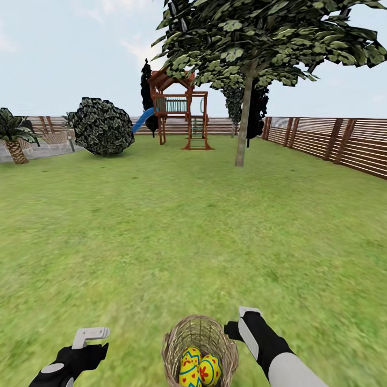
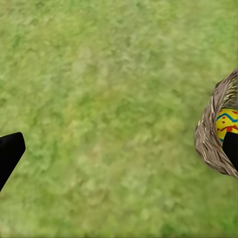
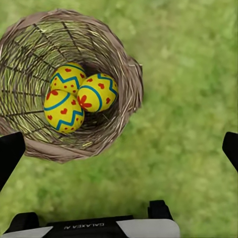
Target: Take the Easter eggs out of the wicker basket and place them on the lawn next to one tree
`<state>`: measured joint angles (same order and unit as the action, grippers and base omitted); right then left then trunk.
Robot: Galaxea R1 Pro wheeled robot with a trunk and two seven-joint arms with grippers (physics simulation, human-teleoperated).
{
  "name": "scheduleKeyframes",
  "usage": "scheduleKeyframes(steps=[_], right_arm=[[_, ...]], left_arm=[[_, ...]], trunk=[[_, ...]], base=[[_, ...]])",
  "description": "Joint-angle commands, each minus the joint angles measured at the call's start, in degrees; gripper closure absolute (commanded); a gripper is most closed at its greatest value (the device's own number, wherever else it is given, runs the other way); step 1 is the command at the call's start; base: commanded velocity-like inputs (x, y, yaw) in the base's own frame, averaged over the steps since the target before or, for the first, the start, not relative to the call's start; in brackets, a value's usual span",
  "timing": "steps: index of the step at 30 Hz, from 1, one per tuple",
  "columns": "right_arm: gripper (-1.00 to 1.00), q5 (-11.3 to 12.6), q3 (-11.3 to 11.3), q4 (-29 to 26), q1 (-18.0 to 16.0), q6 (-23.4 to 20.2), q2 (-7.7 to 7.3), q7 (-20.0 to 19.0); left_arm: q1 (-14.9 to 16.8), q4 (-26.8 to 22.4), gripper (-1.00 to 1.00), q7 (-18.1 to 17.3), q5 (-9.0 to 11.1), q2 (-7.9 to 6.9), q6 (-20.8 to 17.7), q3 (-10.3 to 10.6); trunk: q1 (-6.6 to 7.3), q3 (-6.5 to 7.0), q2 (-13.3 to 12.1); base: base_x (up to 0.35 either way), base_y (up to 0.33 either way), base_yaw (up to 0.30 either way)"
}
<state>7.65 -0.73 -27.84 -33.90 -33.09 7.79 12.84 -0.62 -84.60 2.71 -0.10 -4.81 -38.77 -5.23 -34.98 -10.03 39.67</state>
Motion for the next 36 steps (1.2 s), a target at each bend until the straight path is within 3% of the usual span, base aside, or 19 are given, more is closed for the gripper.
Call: scheduleKeyframes(steps=[1,6,9,13,18,36], right_arm=[[-1.00,0.61,-0.07,-0.10,-0.03,-0.12,0.03,0.44],[-1.00,0.61,-0.12,0.06,-1.02,-0.16,-0.03,0.50],[-1.00,0.57,-0.14,1.26,-3.32,-0.48,-0.05,0.59],[-1.00,0.55,-0.22,6.68,-8.37,-0.69,-0.11,0.66],[-1.00,0.59,-0.41,12.24,-11.74,-0.35,-0.23,0.65],[-1.00,0.69,-1.00,14.67,-12.85,0.74,-0.18,0.60]], left_arm=[[0.01,-0.07,-1.00,0.19,0.01,-0.02,-0.26,0.05],[0.00,-0.09,-1.00,0.16,0.01,-0.02,-0.26,0.05],[0.00,-0.11,-1.00,0.12,0.04,-0.02,-0.26,0.05],[0.00,-0.12,-1.00,0.11,0.08,-0.02,-0.26,0.00],[0.00,-0.18,-1.00,0.06,0.15,-0.02,-0.26,-0.03],[-0.03,-0.42,-1.00,-0.23,0.30,-0.02,-0.26,-0.61]], trunk=[[-0.24,-0.27,0.49],[-1.34,-1.16,2.50],[-2.00,-1.70,3.70],[-2.88,-2.42,5.30],[-3.98,-3.32,7.31],[-7.93,-6.55,14.53]], base=[[0.000,0.000,0.000],[0.000,0.000,0.000],[0.000,0.000,0.000],[0.000,0.000,0.000],[0.000,0.000,0.000],[0.000,0.000,0.000]])
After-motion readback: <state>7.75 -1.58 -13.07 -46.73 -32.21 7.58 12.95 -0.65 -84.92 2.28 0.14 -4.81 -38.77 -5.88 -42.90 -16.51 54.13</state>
